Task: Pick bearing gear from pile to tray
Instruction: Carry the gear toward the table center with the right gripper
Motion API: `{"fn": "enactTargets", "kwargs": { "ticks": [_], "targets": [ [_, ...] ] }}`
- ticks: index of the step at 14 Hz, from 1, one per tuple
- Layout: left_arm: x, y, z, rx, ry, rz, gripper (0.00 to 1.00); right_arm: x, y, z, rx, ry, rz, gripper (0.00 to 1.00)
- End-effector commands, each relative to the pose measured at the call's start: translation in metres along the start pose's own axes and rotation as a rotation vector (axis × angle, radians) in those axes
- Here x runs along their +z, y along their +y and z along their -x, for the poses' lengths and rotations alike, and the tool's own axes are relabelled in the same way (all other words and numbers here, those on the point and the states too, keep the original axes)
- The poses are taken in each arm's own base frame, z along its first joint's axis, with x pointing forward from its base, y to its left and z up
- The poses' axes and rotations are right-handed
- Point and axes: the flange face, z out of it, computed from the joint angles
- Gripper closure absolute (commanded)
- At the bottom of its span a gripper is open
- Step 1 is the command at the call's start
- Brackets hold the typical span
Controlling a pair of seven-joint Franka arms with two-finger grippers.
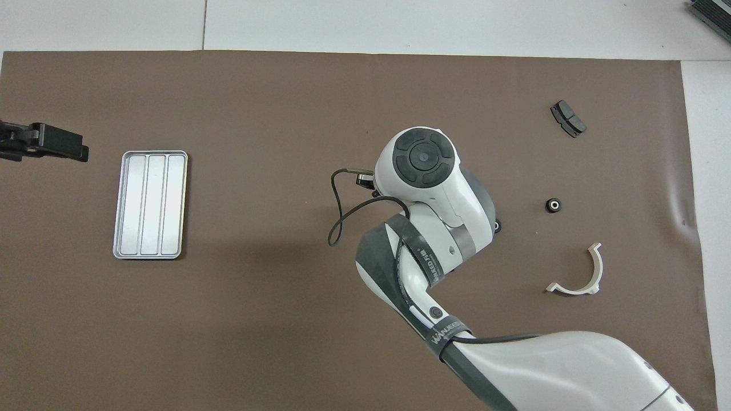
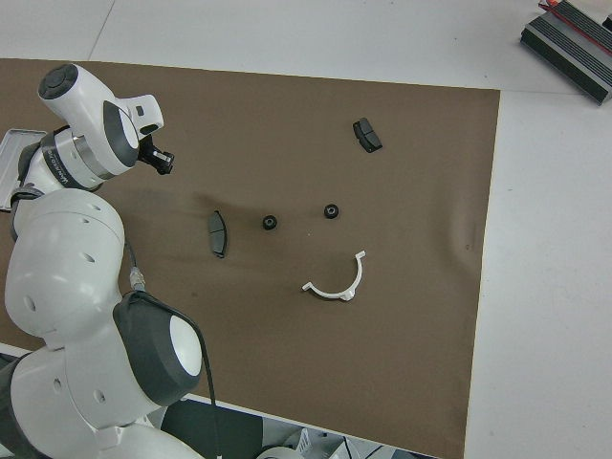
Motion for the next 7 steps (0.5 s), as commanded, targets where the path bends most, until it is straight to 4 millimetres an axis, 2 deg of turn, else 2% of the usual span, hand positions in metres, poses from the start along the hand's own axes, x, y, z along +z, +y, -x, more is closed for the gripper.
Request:
{"fn": "enactTargets", "kwargs": {
  "ticks": [1,3,4,7],
  "targets": [
    [0.004,0.010,0.000,-0.024,-0.019,0.001,0.00,0.020,-0.022,-0.009,0.039,-0.002,-0.002,1.00],
    [0.004,0.011,0.000,-0.027,-0.019,0.001,0.00,0.015,-0.046,-0.006,0.036,0.001,-0.015,1.00],
    [0.004,0.011,0.000,-0.027,-0.019,0.001,0.00,0.016,-0.051,-0.005,0.043,-0.003,-0.012,1.00],
    [0.005,0.011,0.000,-0.029,-0.021,0.001,0.00,0.036,-0.077,0.014,0.055,0.000,-0.015,1.00]
  ]
}}
